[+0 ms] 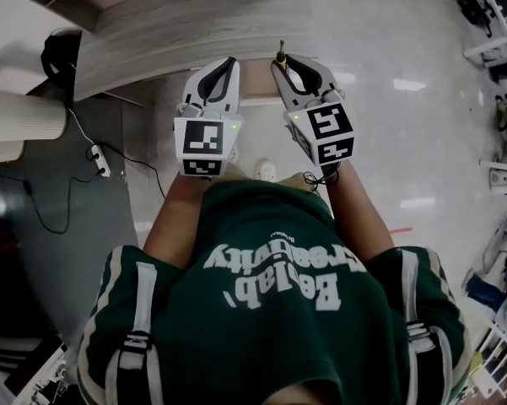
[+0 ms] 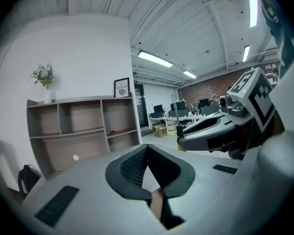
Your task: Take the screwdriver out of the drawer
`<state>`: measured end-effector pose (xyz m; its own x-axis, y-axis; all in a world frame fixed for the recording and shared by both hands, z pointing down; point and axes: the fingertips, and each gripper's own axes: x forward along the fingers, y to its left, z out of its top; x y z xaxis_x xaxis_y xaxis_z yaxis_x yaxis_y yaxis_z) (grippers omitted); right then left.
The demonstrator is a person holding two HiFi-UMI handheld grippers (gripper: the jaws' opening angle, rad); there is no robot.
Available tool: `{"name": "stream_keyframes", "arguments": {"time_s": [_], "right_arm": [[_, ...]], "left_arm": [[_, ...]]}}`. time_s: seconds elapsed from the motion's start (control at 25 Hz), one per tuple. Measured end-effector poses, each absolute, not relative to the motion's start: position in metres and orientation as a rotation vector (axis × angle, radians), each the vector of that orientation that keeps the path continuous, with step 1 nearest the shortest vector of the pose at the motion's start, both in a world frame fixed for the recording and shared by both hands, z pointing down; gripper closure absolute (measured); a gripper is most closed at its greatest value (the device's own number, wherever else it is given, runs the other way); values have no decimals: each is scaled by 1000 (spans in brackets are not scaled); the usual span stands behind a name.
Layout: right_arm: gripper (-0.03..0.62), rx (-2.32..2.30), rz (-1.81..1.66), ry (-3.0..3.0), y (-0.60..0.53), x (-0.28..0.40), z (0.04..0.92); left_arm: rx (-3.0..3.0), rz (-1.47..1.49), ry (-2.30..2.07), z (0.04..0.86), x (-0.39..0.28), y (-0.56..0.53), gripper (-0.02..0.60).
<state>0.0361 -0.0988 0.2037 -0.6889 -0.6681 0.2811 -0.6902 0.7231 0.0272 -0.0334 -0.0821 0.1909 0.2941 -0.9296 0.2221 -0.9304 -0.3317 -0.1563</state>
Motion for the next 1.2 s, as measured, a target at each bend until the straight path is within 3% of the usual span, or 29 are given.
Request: {"name": "stream_keyframes", "arguments": {"time_s": [1.2], "right_arm": [[508, 1115, 60, -2642, -99, 56, 198]], "left_arm": [[2584, 415, -1777, 183, -13, -83, 563]]}}
